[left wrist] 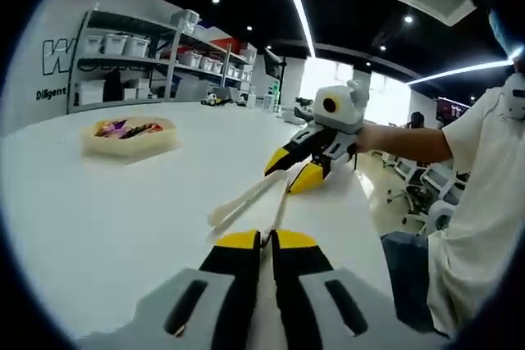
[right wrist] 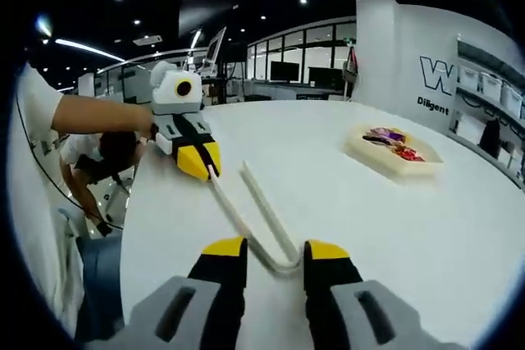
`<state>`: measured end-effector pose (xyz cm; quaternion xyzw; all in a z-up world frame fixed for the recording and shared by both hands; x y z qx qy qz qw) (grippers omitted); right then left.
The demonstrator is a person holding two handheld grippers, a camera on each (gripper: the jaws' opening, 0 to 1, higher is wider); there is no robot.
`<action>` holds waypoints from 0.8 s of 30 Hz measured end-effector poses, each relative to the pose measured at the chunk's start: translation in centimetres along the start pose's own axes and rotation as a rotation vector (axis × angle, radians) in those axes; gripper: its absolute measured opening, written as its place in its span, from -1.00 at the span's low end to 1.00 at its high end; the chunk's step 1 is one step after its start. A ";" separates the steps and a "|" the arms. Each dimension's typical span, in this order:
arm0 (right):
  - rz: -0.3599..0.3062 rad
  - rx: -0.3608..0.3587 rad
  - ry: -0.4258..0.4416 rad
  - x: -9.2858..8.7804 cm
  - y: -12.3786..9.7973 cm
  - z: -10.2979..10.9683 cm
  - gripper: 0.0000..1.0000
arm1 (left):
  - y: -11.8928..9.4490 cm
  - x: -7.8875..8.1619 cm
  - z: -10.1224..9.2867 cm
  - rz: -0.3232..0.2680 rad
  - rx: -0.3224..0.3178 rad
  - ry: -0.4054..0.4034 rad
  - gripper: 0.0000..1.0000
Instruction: Place the target food into the container with the food tongs after gripping and lifting it, then release it inside without dropping or visibly crushing the food.
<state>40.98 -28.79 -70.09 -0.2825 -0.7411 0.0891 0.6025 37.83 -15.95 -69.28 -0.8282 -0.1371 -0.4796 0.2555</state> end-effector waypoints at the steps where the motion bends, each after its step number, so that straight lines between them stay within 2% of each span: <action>1: -0.002 -0.006 -0.004 0.0 -0.1 -0.1 -0.54 | -0.1 0.0 0.0 -0.003 0.001 -0.004 -0.89; 10: -0.027 -0.054 -0.008 0.2 -1.2 -1.0 -0.48 | -0.7 0.5 -0.4 -0.043 -0.014 -0.045 -0.80; 13: -0.047 -0.077 0.019 0.5 -1.7 -1.2 -0.40 | -1.1 0.7 -0.7 -0.046 -0.008 -0.084 -0.68; 17: -0.084 -0.112 0.058 1.3 -2.3 -1.5 -0.30 | -1.5 1.5 -0.7 -0.090 0.009 -0.124 -0.45; 24: -0.126 -0.132 0.095 2.6 -2.8 -1.5 -0.27 | -1.3 1.6 -1.1 -0.095 0.034 -0.101 -0.30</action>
Point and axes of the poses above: the point that each gripper's makers call its tool centre point, and the gripper's own axes: y roughly forward along the fingers, z roughly to its left, x roughly out of its top, the point moved 2 cm from there along -y, roughly backward along the fingers, and after that the axes turned 15 degrees about -y, right-handed, at the moved point
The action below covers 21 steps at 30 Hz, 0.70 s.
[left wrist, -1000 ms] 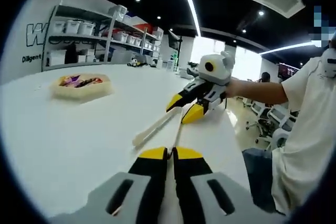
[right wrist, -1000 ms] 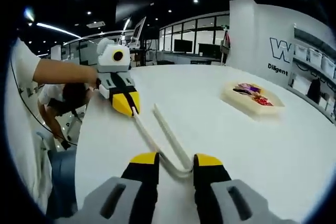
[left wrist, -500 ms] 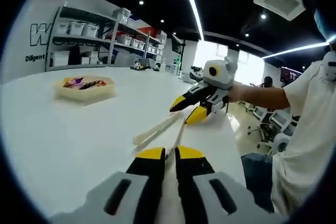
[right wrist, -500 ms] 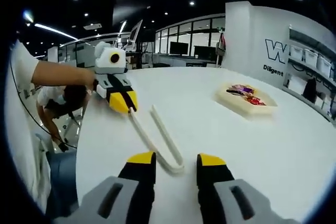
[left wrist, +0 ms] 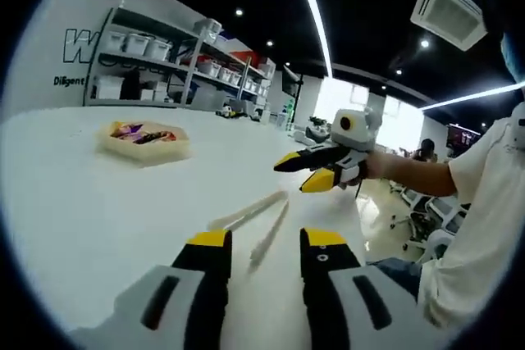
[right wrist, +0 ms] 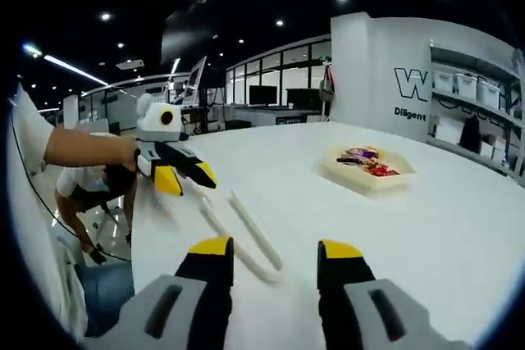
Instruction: Place the target food into the container with the food tongs after gripping and lifting it, then release it inside without dropping or visibly crushing the food.
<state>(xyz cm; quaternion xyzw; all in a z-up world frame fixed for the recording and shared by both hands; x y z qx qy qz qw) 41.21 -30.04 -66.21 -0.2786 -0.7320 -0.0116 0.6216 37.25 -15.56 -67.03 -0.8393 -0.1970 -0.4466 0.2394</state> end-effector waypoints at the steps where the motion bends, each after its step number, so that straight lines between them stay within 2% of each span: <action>1: -0.001 -0.004 0.001 0.1 -0.1 0.0 -0.26 | 0.0 0.1 0.0 -0.005 0.003 -0.003 -0.27; 7: -0.029 -0.056 -0.019 1.0 -0.5 -0.5 -0.16 | 0.1 0.6 -0.2 -0.038 0.015 0.009 -0.12; 9: -0.040 -0.076 -0.030 1.3 -0.6 -0.6 -0.14 | 0.2 0.5 -0.4 -0.036 0.018 -0.001 0.00; 13: -0.041 -0.107 -0.024 1.3 -0.8 -1.2 -0.03 | 0.3 0.6 -0.2 -0.044 0.054 -0.018 0.39; 16: -0.047 -0.116 -0.011 1.4 -0.9 -1.2 0.00 | 0.1 0.7 -0.1 -0.059 0.081 0.008 0.49; 21: -0.056 -0.128 0.007 1.4 -1.2 -1.3 0.07 | -0.1 0.8 0.3 -0.071 0.115 0.002 0.70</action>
Point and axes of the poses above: the point that each gripper's makers call its tool centre point, and the gripper's own axes: y roughly forward along the fingers, z roughly to its left, x roughly out of its top, the point moved 2 cm from there along -y, roughly backward along the fingers, and after that the axes turned 15 degrees about -y, right-handed, at the moved point
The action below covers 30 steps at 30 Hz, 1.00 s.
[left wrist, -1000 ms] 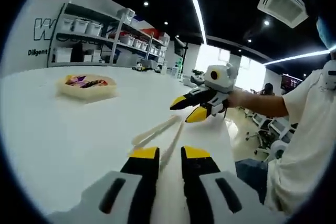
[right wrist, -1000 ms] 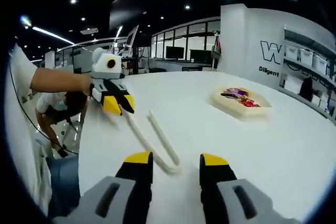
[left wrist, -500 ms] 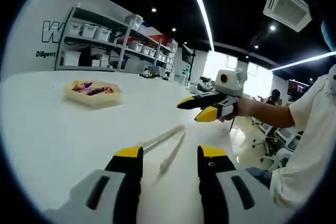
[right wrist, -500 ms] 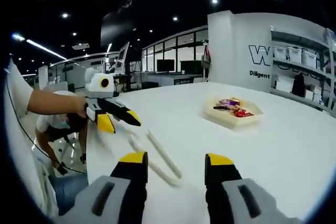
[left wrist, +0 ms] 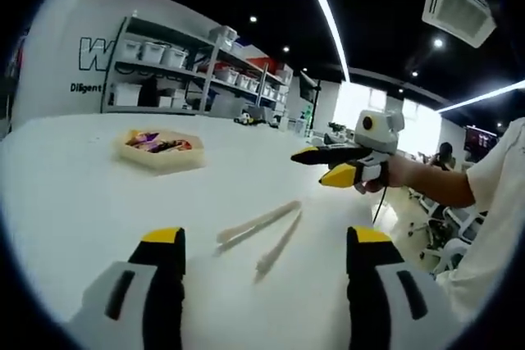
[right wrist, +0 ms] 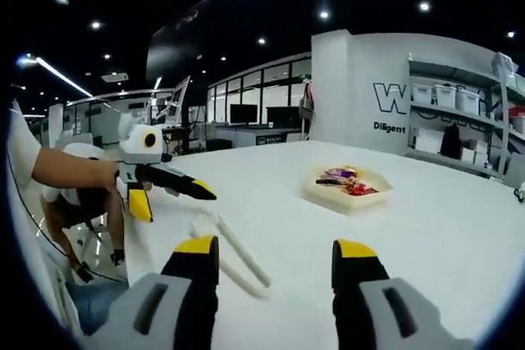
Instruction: Place the target food into the container with the food tongs after gripping and lifting it, then release it inside without dropping or visibly crushing the food.
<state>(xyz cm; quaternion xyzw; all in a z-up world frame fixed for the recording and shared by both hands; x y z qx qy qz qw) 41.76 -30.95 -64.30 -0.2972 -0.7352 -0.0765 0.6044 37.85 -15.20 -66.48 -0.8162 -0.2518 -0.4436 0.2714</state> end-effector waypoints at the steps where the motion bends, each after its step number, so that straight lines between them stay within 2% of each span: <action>1: -0.007 0.000 0.012 0.1 0.0 0.1 0.09 | 0.0 0.0 0.2 -0.005 0.015 0.002 0.78; 3: -0.023 -0.004 0.026 0.3 -0.1 0.2 0.14 | 0.0 0.4 0.2 -0.032 0.023 0.006 0.89; 8: -0.050 -0.027 -0.018 0.8 0.1 0.2 0.40 | -0.1 0.6 0.2 -0.055 0.031 0.005 0.98; 14: -0.043 -0.028 -0.019 0.9 0.0 0.3 0.53 | -0.4 0.9 1.0 -0.074 0.061 0.013 0.98; 21: -0.048 -0.041 0.027 0.9 0.1 0.3 0.94 | -0.8 0.9 1.4 -0.095 0.081 0.030 0.98; 30: -0.036 -0.038 0.025 0.9 -0.1 0.7 0.99 | -1.4 1.1 2.4 -0.118 0.142 0.019 0.98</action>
Point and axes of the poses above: the point that each gripper's makers call its tool centre point, and the gripper's own axes: y roughly forward along the fingers, z roughly to its left, x roughly out of its top, the point moved 2 cm from there along -y, roughly backward along the fingers, and after that the axes turned 15 degrees about -y, right-handed, at the moved point
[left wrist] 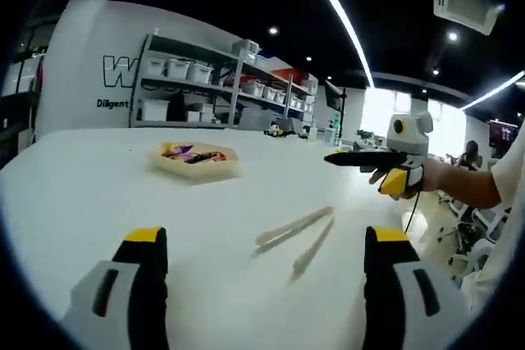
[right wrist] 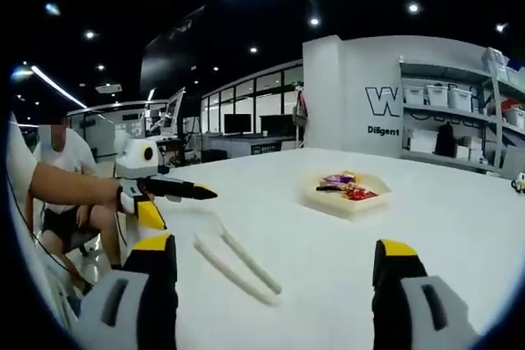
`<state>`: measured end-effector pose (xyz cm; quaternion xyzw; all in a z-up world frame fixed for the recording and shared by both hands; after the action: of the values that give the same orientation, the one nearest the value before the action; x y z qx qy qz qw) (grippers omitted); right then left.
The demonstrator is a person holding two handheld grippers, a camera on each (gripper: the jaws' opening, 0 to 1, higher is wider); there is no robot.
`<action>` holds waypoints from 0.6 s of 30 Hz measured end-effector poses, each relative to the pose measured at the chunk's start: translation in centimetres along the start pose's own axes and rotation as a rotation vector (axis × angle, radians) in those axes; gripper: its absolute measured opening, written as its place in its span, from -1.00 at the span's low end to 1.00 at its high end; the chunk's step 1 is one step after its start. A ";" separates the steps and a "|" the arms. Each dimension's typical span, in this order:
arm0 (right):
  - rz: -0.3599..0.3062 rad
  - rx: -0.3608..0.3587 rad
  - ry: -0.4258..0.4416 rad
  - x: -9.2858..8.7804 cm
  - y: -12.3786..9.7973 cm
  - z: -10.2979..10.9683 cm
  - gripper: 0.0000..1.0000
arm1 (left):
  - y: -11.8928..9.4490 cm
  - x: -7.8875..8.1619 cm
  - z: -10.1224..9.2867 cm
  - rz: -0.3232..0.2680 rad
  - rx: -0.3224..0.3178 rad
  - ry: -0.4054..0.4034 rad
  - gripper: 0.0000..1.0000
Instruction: Place the target food into the container with the food tongs after gripping and lifting it, then release it inside without dropping or visibly crushing the food.
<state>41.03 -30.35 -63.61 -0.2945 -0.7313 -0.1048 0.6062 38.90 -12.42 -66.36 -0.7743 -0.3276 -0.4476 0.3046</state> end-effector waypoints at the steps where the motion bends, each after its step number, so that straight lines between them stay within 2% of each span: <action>1: 0.005 -0.002 0.003 0.0 0.0 0.0 0.99 | -0.1 0.0 0.1 0.006 0.011 -0.011 0.98; 4: 0.024 -0.009 0.006 -0.1 -0.1 0.2 0.99 | -0.3 -0.1 0.4 0.021 0.031 -0.024 0.98; 10: 0.026 -0.031 -0.022 0.1 -0.2 0.4 0.99 | -0.7 -0.1 0.6 0.011 0.067 0.001 0.98; 14: 0.032 -0.034 -0.030 0.1 -0.3 0.7 0.99 | -1.0 0.3 0.9 -0.014 0.105 0.068 0.98; 18: 0.024 -0.036 -0.025 0.2 -0.4 0.8 0.99 | -1.2 0.7 1.1 -0.029 0.114 0.081 0.98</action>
<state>40.09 -30.19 -63.49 -0.3156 -0.7333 -0.1069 0.5926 38.78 -10.65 -65.99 -0.7321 -0.3511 -0.4634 0.3549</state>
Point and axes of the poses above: the point that each gripper's makers call its tool centre point, and the gripper's own axes: y roughly forward along the fingers, z roughly to its left, x roughly out of its top, the point moved 2 cm from there along -y, roughly backward along the fingers, and after that the axes turned 15 degrees about -y, right-handed, at the moved point
